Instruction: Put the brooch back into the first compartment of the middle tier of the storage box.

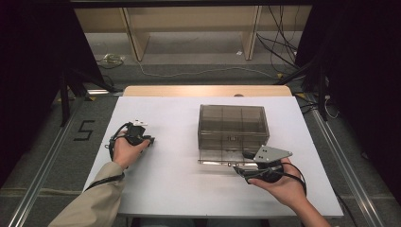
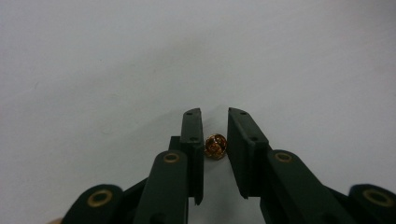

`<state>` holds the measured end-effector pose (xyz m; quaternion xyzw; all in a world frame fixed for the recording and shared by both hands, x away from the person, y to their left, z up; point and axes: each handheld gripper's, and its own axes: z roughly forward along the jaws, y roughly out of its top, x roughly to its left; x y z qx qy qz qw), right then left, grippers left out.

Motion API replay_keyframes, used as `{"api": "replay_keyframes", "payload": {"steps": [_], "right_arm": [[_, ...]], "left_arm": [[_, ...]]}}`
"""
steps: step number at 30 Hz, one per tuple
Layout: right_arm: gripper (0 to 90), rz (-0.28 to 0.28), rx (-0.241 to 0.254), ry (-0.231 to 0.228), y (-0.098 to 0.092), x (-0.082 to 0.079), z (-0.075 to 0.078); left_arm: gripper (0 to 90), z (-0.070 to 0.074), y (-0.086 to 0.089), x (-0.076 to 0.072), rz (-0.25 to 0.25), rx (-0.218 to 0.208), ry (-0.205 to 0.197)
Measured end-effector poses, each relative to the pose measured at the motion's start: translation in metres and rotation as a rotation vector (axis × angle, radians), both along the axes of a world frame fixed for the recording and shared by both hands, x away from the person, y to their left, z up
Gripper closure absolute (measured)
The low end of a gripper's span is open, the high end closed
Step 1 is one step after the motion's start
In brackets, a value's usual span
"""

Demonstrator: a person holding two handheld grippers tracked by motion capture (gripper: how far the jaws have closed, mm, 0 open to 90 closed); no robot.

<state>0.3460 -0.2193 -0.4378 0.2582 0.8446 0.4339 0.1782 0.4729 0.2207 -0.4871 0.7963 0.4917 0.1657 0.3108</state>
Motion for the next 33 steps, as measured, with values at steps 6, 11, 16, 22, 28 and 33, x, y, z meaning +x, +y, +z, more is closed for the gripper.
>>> {"api": "replay_keyframes", "payload": {"steps": [6,11,16,22,28,33], "right_arm": [[40.5,0.000,0.003,-0.004,0.0005,0.0003,-0.0001],[40.6,0.000,0.003,0.001,0.0000,0.0002,0.0000],[40.6,0.000,0.002,0.000,0.0001,0.0001,-0.0001],[40.6,0.000,0.002,-0.001,0.0002,0.0002,-0.0001],[40.5,0.001,0.004,-0.004,-0.0001,0.0002,0.0000],[40.5,0.003,0.005,-0.011,-0.0001,0.0003,0.0004]], "left_arm": [[78.0,0.0004,-0.0005,-0.0002,-0.005,0.006,0.002],[78.2,0.0006,-0.0007,-0.0005,-0.005,0.006,0.003],[78.2,0.0002,-0.0007,-0.0009,-0.005,0.006,-0.002],[78.2,-0.0001,-0.0003,-0.0013,-0.010,0.006,-0.008],[78.2,0.0005,-0.0005,-0.0019,-0.013,0.012,-0.014],[78.2,0.0034,-0.0002,-0.0030,-0.017,0.005,-0.030]]}}
